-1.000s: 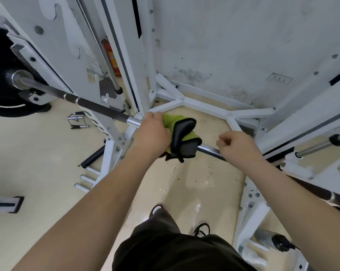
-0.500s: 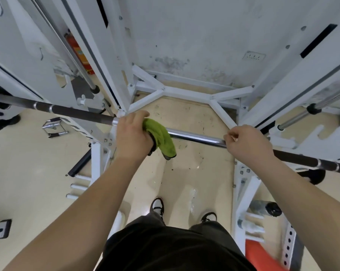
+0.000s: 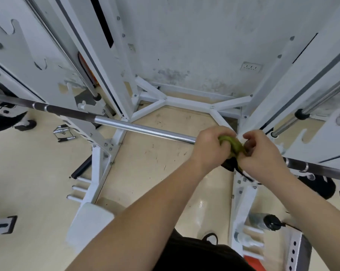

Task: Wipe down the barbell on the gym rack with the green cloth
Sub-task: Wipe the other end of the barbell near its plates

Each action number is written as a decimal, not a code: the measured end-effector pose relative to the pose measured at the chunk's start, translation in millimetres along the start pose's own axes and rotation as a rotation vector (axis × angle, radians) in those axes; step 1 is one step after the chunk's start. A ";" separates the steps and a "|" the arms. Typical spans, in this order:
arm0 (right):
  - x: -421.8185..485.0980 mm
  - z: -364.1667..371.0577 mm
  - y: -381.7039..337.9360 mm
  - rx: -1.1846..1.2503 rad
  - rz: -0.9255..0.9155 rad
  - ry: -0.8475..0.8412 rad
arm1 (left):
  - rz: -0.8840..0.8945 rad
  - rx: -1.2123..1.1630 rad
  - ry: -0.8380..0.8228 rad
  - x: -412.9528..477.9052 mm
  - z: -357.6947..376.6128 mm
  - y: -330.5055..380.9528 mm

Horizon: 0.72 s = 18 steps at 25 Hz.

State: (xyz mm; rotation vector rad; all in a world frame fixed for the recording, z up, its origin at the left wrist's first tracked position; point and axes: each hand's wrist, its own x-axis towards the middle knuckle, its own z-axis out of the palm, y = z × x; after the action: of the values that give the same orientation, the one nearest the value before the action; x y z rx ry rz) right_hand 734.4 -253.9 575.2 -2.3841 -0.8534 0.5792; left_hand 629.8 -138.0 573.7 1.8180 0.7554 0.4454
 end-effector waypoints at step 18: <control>4.3 -87.5 74.1 -0.170 0.113 0.086 | -0.087 0.035 0.160 21.3 12.3 36.9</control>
State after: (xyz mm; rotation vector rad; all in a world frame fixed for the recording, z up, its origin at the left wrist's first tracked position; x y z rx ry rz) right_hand 818.5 -329.2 595.8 -2.6050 -0.7606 0.4597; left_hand 663.5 -140.5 602.5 1.7890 0.9533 0.5279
